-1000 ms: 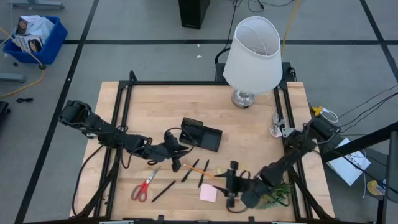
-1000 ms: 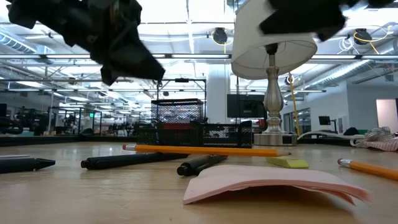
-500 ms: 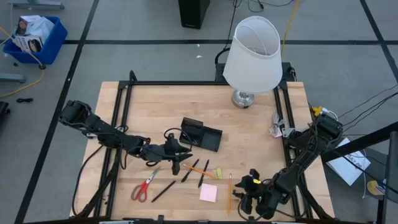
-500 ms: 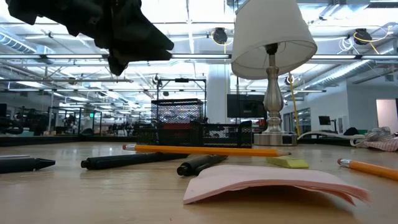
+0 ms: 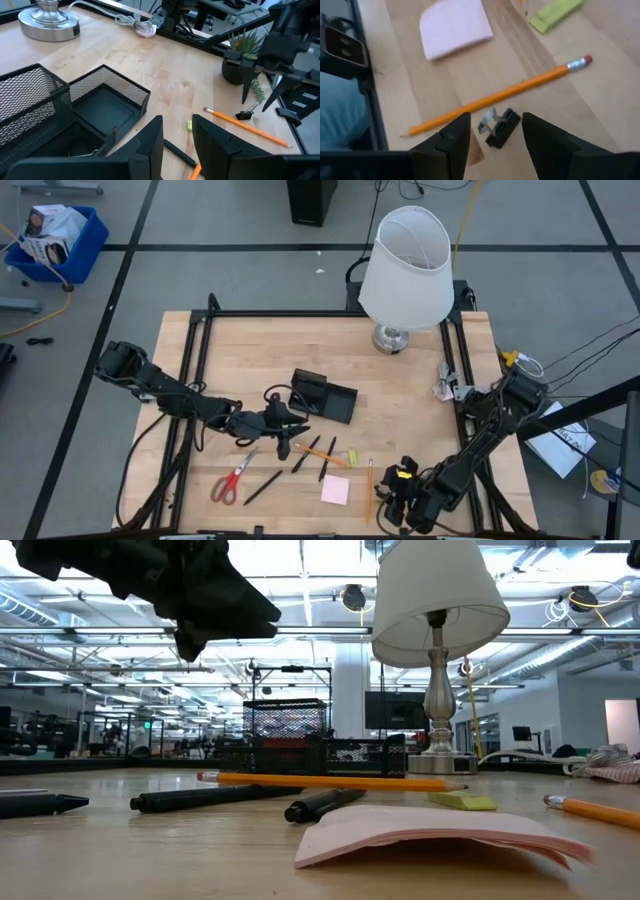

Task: Pick and place office supplies into organizer
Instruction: Put the black binder clip into the black desk organizer

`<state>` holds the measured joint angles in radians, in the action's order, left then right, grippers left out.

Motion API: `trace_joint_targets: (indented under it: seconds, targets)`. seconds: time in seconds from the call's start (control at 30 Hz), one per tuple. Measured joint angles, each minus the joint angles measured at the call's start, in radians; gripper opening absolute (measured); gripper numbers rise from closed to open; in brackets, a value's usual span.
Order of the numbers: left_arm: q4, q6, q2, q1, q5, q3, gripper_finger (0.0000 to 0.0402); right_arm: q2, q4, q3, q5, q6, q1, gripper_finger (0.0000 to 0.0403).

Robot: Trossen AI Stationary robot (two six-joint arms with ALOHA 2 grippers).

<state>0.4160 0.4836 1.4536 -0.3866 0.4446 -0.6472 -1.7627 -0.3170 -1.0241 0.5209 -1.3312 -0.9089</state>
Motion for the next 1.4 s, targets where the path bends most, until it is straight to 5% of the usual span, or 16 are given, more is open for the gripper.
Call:
trace_joint_targets:
  seconds: [0.4,0.9,1.4]
  targets:
    - [0.0,0.019,0.0,0.0,0.0,0.0,0.0106,-0.003,-0.009,0.0,0.027,0.011,0.0,0.0161]
    - [0.0,0.019,0.0,0.0,0.001,0.0,0.0106,-0.003,-0.005,0.0,0.024,0.087,0.0,0.0011]
    - [0.0,-0.06,0.0,0.0,-0.052,0.0,0.0106,-0.003,0.034,0.0,0.105,0.252,0.017,0.0007]
